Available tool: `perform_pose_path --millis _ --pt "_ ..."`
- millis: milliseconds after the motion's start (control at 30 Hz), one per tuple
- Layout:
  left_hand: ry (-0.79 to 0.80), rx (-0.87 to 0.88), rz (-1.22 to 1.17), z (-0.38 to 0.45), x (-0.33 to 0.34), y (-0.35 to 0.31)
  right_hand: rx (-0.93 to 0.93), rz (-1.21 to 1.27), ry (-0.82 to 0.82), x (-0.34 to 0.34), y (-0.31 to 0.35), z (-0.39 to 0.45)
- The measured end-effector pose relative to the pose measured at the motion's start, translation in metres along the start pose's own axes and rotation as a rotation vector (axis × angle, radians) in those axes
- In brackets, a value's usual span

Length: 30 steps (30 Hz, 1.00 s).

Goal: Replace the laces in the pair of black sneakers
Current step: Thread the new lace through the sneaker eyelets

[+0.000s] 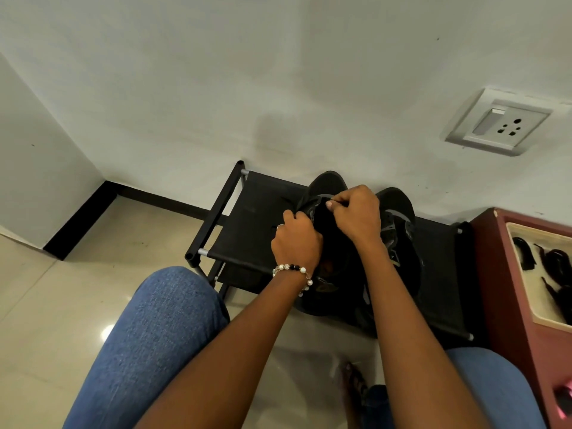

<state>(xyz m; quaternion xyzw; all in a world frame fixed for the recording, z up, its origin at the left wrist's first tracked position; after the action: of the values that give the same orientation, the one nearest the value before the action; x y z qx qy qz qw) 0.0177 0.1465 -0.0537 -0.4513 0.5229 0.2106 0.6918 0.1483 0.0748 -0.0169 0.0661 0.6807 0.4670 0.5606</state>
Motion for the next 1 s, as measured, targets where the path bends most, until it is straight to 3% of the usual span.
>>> perform_pose_path --millis 167,300,400,500,567,667,767,867,1000 --pt "-0.018 -0.008 0.012 -0.001 -0.002 0.001 0.240 0.821 -0.058 -0.019 -0.011 -0.007" --pt "-0.025 -0.014 0.001 -0.001 -0.003 0.001 0.201 1.426 -0.087 -0.049 0.006 -0.006" --pt "-0.023 -0.015 -0.003 -0.002 -0.003 0.001 0.140 1.594 -0.117 -0.063 0.010 -0.005" --pt "-0.021 -0.016 -0.010 -0.002 -0.003 0.001 0.148 1.459 -0.131 -0.053 0.004 -0.002" --pt "-0.021 -0.015 -0.010 -0.002 -0.003 0.001 0.102 1.039 -0.141 -0.049 0.002 0.000" --pt "-0.009 -0.020 -0.010 -0.001 -0.001 0.002 -0.096 0.204 -0.057 -0.027 0.017 0.003" --pt "-0.006 -0.027 -0.026 0.000 -0.001 0.002 -0.144 -0.236 0.087 0.011 0.018 0.000" --pt "-0.004 -0.023 -0.023 0.000 0.000 0.002 -0.128 -0.377 0.078 0.019 0.017 -0.002" --pt "-0.007 -0.023 -0.018 0.000 0.000 0.002 -0.047 -0.153 0.033 0.012 0.006 0.003"
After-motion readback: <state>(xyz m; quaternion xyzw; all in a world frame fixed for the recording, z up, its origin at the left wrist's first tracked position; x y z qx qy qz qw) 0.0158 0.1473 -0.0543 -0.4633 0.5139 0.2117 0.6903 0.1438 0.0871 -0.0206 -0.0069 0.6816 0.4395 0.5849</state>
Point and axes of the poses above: each hand's wrist, its own z-axis towards the middle knuckle, its own x-axis out of the palm, y = z × x, the point moved 10 cm from there along z, towards the middle knuckle, and after that the axes turned 6 degrees about z, right-handed, at the moved point
